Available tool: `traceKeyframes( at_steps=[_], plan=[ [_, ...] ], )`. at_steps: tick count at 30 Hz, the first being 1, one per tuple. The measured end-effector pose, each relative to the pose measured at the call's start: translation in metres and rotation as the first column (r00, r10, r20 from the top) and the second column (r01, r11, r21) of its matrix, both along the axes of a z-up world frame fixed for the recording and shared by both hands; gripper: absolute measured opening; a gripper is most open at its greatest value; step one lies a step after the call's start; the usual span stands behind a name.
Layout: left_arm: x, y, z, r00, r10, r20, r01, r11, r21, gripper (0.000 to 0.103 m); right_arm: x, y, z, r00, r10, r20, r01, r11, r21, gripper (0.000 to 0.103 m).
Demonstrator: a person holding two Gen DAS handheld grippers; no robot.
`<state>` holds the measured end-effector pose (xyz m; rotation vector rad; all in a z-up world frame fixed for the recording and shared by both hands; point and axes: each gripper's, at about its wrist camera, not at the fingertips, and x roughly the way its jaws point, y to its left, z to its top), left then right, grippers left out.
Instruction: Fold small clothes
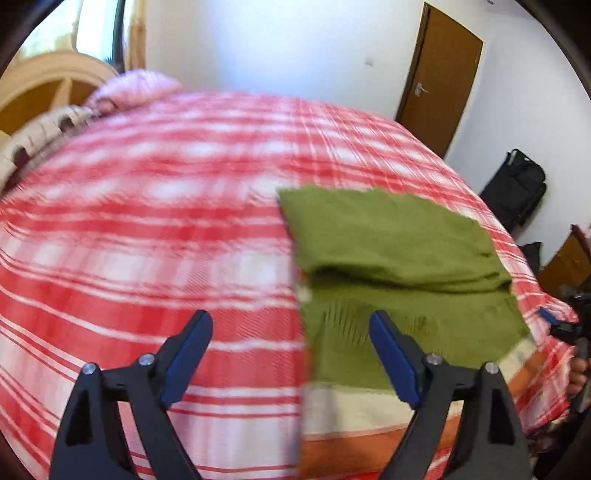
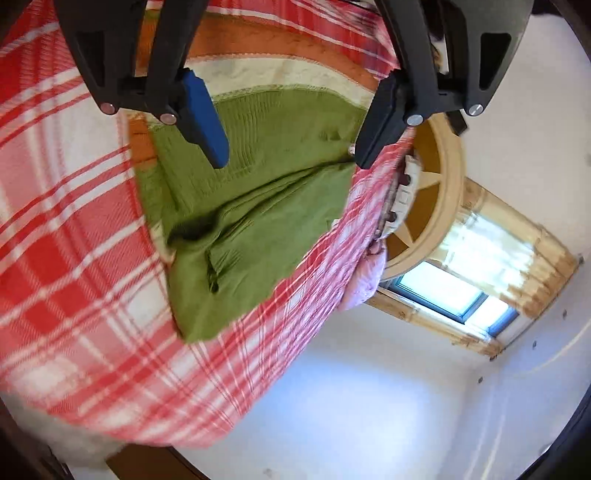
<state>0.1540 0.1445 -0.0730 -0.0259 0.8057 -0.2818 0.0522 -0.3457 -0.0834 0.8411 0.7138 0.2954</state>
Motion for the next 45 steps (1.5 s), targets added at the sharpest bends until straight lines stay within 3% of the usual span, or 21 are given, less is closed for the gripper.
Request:
traceKeyframes(
  at_steps=[2,4,8,10,12,17,20,22,24,30,34,37,38,40,45],
  plan=[
    [0.003,-0.001,0.006,0.999,0.006,0.041,-0.008,0.999,0.053,0.089,-0.009,0.004,0.010,1.000,-0.019,0.013,0.021,0.985,-0.171,0.072],
    [0.005,-0.005,0.005,0.998,-0.024,0.062,0.019,0.997,0.081,0.089,-0.014,0.017,0.015,1.000,-0.028,0.012,0.030,0.938,-0.346,0.072],
    [0.011,-0.032,-0.012,0.994,-0.104,0.043,0.099,0.991,0.094,0.089,-0.012,0.040,0.002,0.999,0.016,-0.031,-0.030,0.845,-0.534,0.071],
    [0.013,-0.047,-0.022,0.992,-0.120,0.038,0.116,0.988,0.103,0.089,-0.002,0.050,-0.008,0.997,0.030,-0.070,-0.067,0.785,-0.616,0.064],
    [0.013,-0.062,-0.034,0.991,-0.132,0.015,0.129,0.984,0.124,0.089,0.009,0.051,-0.018,0.995,0.033,-0.092,-0.085,0.751,-0.655,0.059],
    [0.013,-0.078,-0.044,0.991,-0.134,-0.016,0.135,0.978,0.161,0.089,0.043,0.042,-0.045,0.991,0.028,-0.131,-0.110,0.731,-0.673,0.055],
    [0.016,-0.081,-0.048,0.991,-0.126,-0.048,0.132,0.979,0.156,0.089,0.052,0.052,-0.056,0.987,0.043,-0.157,-0.144,0.687,-0.712,0.046],
    [0.016,-0.085,-0.052,0.991,-0.123,-0.053,0.131,0.975,0.181,0.089,0.049,0.061,-0.055,0.987,0.076,-0.142,-0.157,0.662,-0.733,0.019],
    [0.015,-0.086,-0.054,0.991,-0.124,-0.053,0.132,0.972,0.192,0.089,0.046,0.066,-0.052,0.985,0.092,-0.145,-0.169,0.657,-0.735,0.011],
    [0.014,-0.094,-0.060,0.987,-0.130,-0.094,0.148,0.966,0.214,0.077,0.025,0.073,-0.033,0.995,0.068,-0.067,-0.095,0.629,-0.772,0.009],
    [0.011,-0.101,-0.058,0.989,-0.125,-0.081,0.142,0.956,0.255,0.076,0.009,0.075,-0.012,0.999,0.030,0.025,0.002,0.604,-0.797,0.009],
    [0.011,-0.104,-0.058,0.989,-0.126,-0.078,0.142,0.954,0.263,0.076,0.003,0.079,-0.005,0.999,0.023,0.044,0.022,0.594,-0.804,0.009],
    [0.011,-0.105,-0.058,0.989,-0.128,-0.078,0.144,0.955,0.260,0.074,0.002,0.081,-0.005,0.999,0.025,0.041,0.019,0.590,-0.807,0.009],
    [0.010,-0.107,-0.059,0.986,-0.144,-0.081,0.160,0.956,0.245,0.048,0.001,0.084,-0.006,0.999,0.023,0.038,0.017,0.589,-0.808,0.009],
    [0.004,-0.116,-0.056,0.986,-0.157,-0.059,0.168,0.947,0.275,0.031,0.004,0.081,-0.008,1.000,0.005,0.023,0.015,0.613,-0.790,0.009]
  ],
)
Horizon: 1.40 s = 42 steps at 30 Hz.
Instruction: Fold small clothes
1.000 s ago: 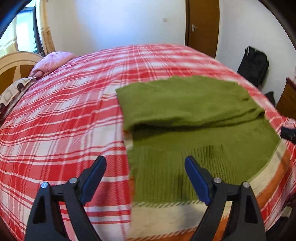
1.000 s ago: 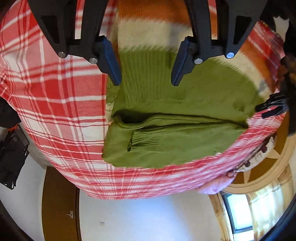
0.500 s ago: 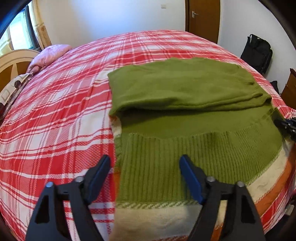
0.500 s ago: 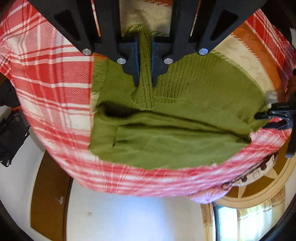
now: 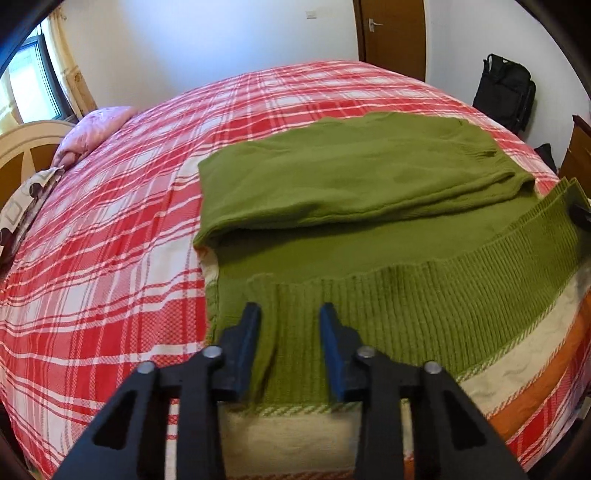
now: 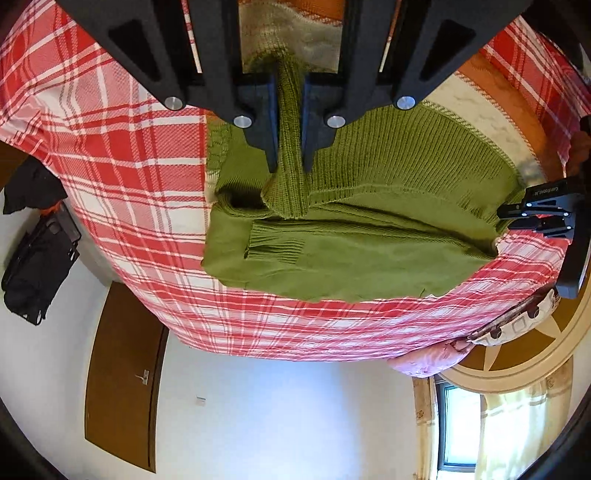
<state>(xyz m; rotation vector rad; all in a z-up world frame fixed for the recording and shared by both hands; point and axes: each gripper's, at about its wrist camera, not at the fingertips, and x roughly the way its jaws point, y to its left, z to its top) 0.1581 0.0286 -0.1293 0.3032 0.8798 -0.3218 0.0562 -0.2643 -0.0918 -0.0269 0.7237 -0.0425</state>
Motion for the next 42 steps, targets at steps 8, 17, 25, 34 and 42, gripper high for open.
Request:
traceKeyframes(
  at_steps=[8,17,25,34,42],
  plan=[
    [0.000,0.000,0.001,1.000,0.017,0.003,-0.017,1.000,-0.001,0.017,-0.002,0.002,-0.002,1.000,-0.022,-0.007,0.022,1.000,0.002,0.009],
    [-0.007,0.042,0.015,0.998,0.043,-0.049,-0.055,0.966,-0.253,0.009,-0.005,0.002,-0.002,1.000,-0.028,-0.007,0.028,1.000,-0.005,0.009],
    [0.005,0.052,0.008,0.995,0.049,-0.086,-0.070,0.962,-0.264,0.045,0.001,-0.004,-0.013,0.999,-0.035,-0.036,0.037,0.998,0.044,0.009],
    [0.007,0.024,0.000,0.997,-0.014,-0.079,0.000,0.985,-0.170,0.021,0.006,-0.010,-0.025,0.996,-0.046,-0.075,0.051,0.996,0.068,0.009],
    [-0.003,0.027,0.007,0.999,-0.002,-0.037,-0.004,0.987,-0.161,0.006,0.000,-0.006,-0.006,0.999,-0.033,-0.042,0.036,0.997,0.072,0.009]
  ],
)
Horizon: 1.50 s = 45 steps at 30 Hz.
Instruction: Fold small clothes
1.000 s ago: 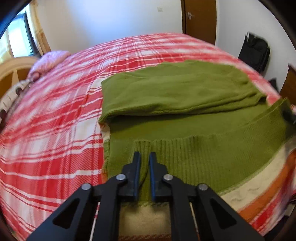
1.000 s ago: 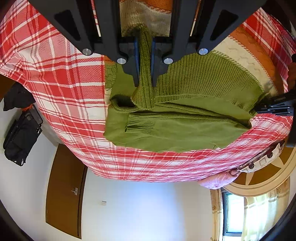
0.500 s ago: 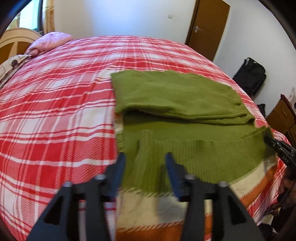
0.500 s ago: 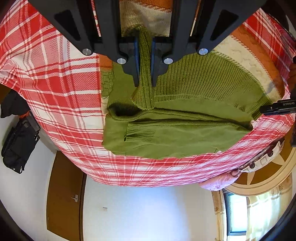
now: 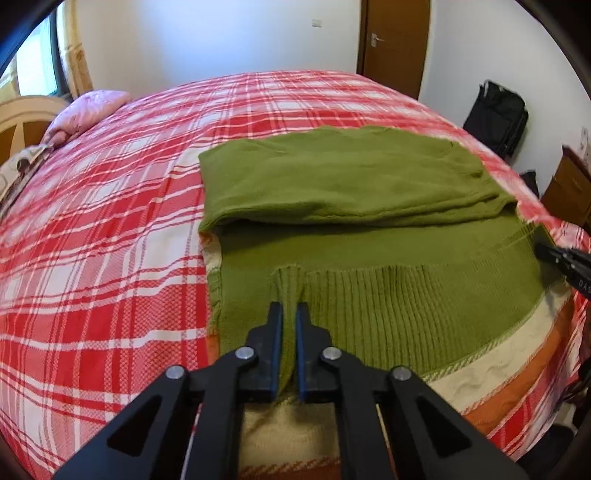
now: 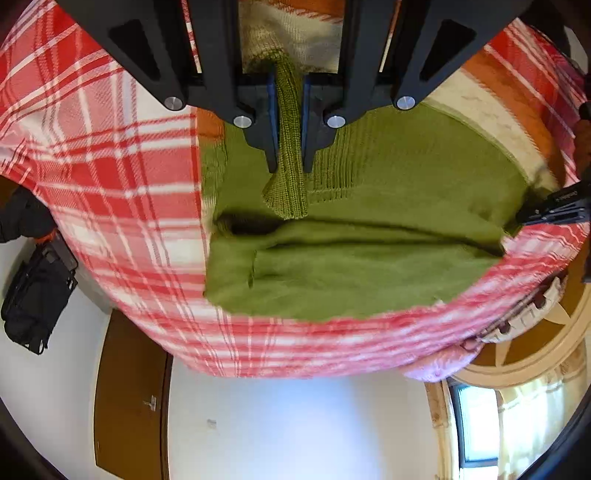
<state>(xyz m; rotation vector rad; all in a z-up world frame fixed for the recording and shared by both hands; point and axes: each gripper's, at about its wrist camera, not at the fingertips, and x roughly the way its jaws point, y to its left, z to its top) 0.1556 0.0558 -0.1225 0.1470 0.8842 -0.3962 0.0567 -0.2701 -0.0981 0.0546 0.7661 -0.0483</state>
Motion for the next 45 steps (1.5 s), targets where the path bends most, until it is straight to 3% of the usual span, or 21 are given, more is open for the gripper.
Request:
traceKeyframes(
  at_steps=[7,10,17,20,26,28,30,33,37,39,40,41,45],
  plan=[
    [0.004,0.016,0.051,0.996,0.046,0.080,-0.038,0.994,-0.105,0.005,0.013,0.005,0.055,0.994,0.053,0.099,-0.050,0.998,-0.033,0.009],
    [0.013,0.015,0.064,0.991,0.067,0.114,-0.055,0.993,-0.106,0.005,0.027,0.008,0.071,0.989,0.072,0.130,-0.063,0.995,-0.073,0.009],
    [0.056,0.014,0.087,0.975,0.150,0.166,-0.129,0.983,-0.130,0.005,0.079,0.013,0.084,0.985,0.100,0.141,-0.075,0.982,-0.172,0.009],
    [0.078,0.009,0.091,0.969,0.174,0.179,-0.159,0.983,-0.095,0.005,0.092,0.012,0.079,0.987,0.106,0.119,-0.083,0.979,-0.186,0.009],
    [0.083,0.020,0.063,0.993,0.081,0.081,-0.079,0.996,-0.034,0.013,0.072,0.011,0.067,0.987,0.126,0.100,-0.105,0.976,-0.191,0.009],
    [0.076,0.025,0.043,0.998,0.052,0.018,-0.051,0.998,-0.020,0.028,0.066,0.007,0.061,0.989,0.116,0.092,-0.101,0.983,-0.156,0.009],
    [0.071,0.026,0.025,0.999,0.038,-0.022,-0.038,0.999,-0.012,0.039,0.064,0.005,0.054,0.992,0.100,0.083,-0.088,0.987,-0.132,0.009],
    [0.065,0.023,0.007,0.996,0.030,-0.081,-0.033,0.999,-0.037,0.040,0.062,0.003,0.047,0.994,0.084,0.072,-0.077,0.992,-0.098,0.009],
    [0.062,0.013,-0.005,0.992,-0.002,-0.128,-0.004,0.999,-0.045,0.049,0.060,0.000,0.044,0.995,0.072,0.062,-0.066,0.994,-0.090,0.009],
    [0.061,0.007,-0.010,0.993,-0.008,-0.115,0.006,1.000,-0.021,0.046,0.060,-0.001,0.042,0.997,0.064,0.051,-0.059,0.995,-0.085,0.009],
    [0.059,0.002,-0.013,0.995,-0.012,-0.101,0.012,1.000,0.000,0.026,0.059,-0.001,0.041,0.997,0.059,0.044,-0.055,0.995,-0.084,0.009],
    [0.058,-0.001,-0.015,0.995,-0.019,-0.096,0.020,1.000,0.007,0.014,0.059,-0.001,0.040,0.997,0.059,0.041,-0.055,0.995,-0.084,0.009],
    [0.049,-0.005,-0.006,0.997,-0.042,-0.065,0.042,0.999,0.005,0.008,0.057,0.000,0.053,0.995,0.079,0.056,-0.074,0.994,-0.082,0.009]
  ],
)
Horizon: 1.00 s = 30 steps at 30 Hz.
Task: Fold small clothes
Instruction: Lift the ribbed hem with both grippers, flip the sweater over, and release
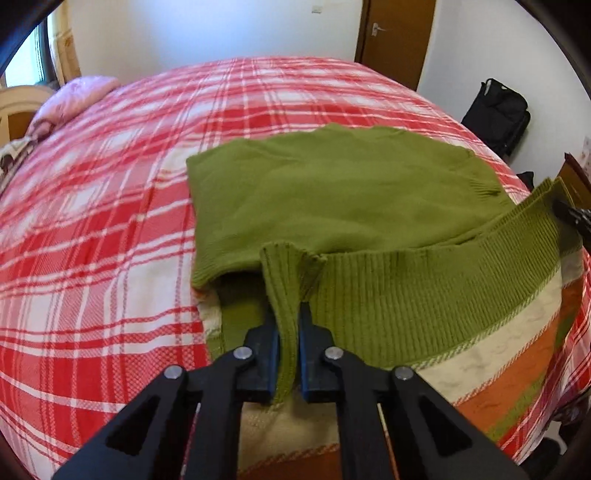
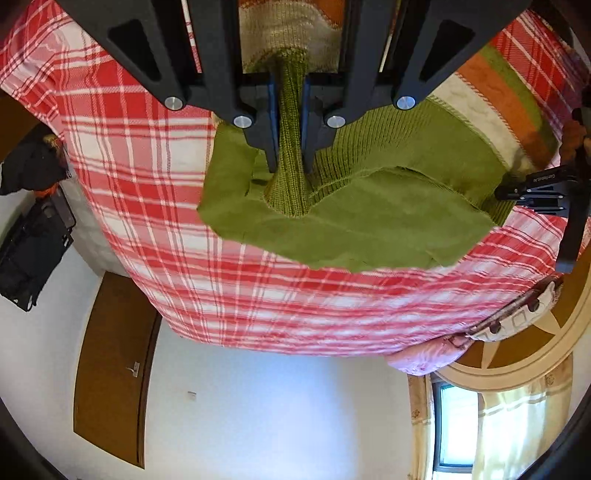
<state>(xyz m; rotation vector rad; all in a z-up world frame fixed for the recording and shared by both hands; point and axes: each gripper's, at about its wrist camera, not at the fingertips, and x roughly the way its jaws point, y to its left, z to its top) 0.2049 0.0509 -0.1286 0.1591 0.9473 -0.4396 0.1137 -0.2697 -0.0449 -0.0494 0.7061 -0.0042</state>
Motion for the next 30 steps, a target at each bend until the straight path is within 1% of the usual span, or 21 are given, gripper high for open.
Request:
traceKeyframes(
  at_steps=[3,5,7,9,11,14,17,18,19,20,22,23,24,25,26,27,28,29,30],
  plan=[
    [-0.006,0.004,0.020,0.999,0.004,0.050,-0.003,1.000,-0.023,0.008,0.003,-0.001,0.020,0.999,0.020,0.038,-0.020,1.000,0.000,0.009],
    [-0.008,0.008,0.040,0.996,0.004,0.088,0.001,0.998,-0.062,0.008,0.008,-0.003,0.032,0.998,0.026,0.065,-0.026,1.000,0.000,0.009],
    [-0.004,0.011,0.057,0.993,0.018,0.114,-0.007,0.996,-0.094,0.008,0.019,-0.006,0.041,0.995,0.027,0.093,-0.025,0.999,-0.024,0.009],
    [0.008,0.013,0.076,0.988,0.047,0.147,-0.030,0.993,-0.115,0.008,0.035,-0.010,0.046,0.994,0.022,0.106,-0.019,0.999,-0.034,0.009],
    [0.025,0.010,0.086,0.982,0.075,0.175,-0.055,0.992,-0.117,0.008,0.057,-0.018,0.047,0.993,0.010,0.114,-0.006,0.999,-0.034,0.009],
    [0.060,0.003,0.092,0.972,0.131,0.195,-0.107,0.986,-0.125,0.008,0.091,-0.025,0.038,0.990,-0.011,0.141,0.022,0.997,-0.080,0.009],
    [0.092,-0.013,0.081,0.960,0.177,0.216,-0.157,0.982,-0.107,0.008,0.131,-0.030,0.014,0.988,-0.039,0.150,0.059,0.989,-0.134,0.009],
    [0.108,-0.021,0.072,0.956,0.194,0.218,-0.178,0.980,-0.092,0.008,0.144,-0.032,0.002,0.989,-0.048,0.139,0.068,0.987,-0.144,0.009],
    [0.116,-0.026,0.062,0.954,0.207,0.217,-0.194,0.978,-0.079,0.008,0.159,-0.033,-0.015,0.992,-0.059,0.116,0.077,0.985,-0.156,0.009],
    [0.128,-0.031,0.049,0.953,0.225,0.203,-0.216,0.974,-0.063,0.008,0.166,-0.032,-0.028,0.993,-0.068,0.096,0.084,0.982,-0.168,0.009],
    [0.143,-0.037,0.024,0.954,0.250,0.165,-0.248,0.968,-0.030,0.008,0.184,-0.033,-0.063,0.994,-0.108,0.037,0.113,0.971,-0.212,0.009],
    [0.153,-0.040,0.006,0.954,0.267,0.137,-0.270,0.963,0.004,0.008,0.189,-0.036,-0.074,0.992,-0.124,0.008,0.123,0.969,-0.216,0.009],
    [0.158,-0.041,-0.010,0.954,0.276,0.118,-0.282,0.959,0.035,0.009,0.196,-0.038,-0.084,0.989,-0.146,-0.040,0.133,0.965,-0.227,0.009],
    [0.161,-0.042,-0.018,0.953,0.283,0.113,-0.290,0.956,0.051,0.011,0.200,-0.037,-0.085,0.986,-0.154,-0.055,0.137,0.960,-0.245,0.012],
    [0.160,-0.042,-0.018,0.949,0.291,0.124,-0.298,0.953,0.049,0.013,0.202,-0.035,-0.086,0.986,-0.157,-0.057,0.137,0.955,-0.264,0.012],
    [0.159,-0.043,-0.014,0.945,0.297,0.135,-0.306,0.951,0.052,0.018,0.203,-0.032,-0.089,0.985,-0.158,-0.065,0.132,0.947,-0.293,0.013],
    [0.159,-0.044,-0.014,0.943,0.301,0.144,-0.313,0.947,0.066,0.025,0.204,-0.029,-0.090,0.985,-0.159,-0.070,0.129,0.939,-0.318,0.014],
    [0.160,-0.045,-0.016,0.939,0.311,0.145,-0.326,0.941,0.089,0.030,0.205,-0.027,-0.091,0.984,-0.163,-0.068,0.132,0.934,-0.332,0.016],
    [0.160,-0.045,-0.017,0.937,0.319,0.145,-0.334,0.938,0.096,0.038,0.205,-0.027,-0.091,0.983,-0.171,-0.066,0.139,0.929,-0.342,0.023]
  ],
)
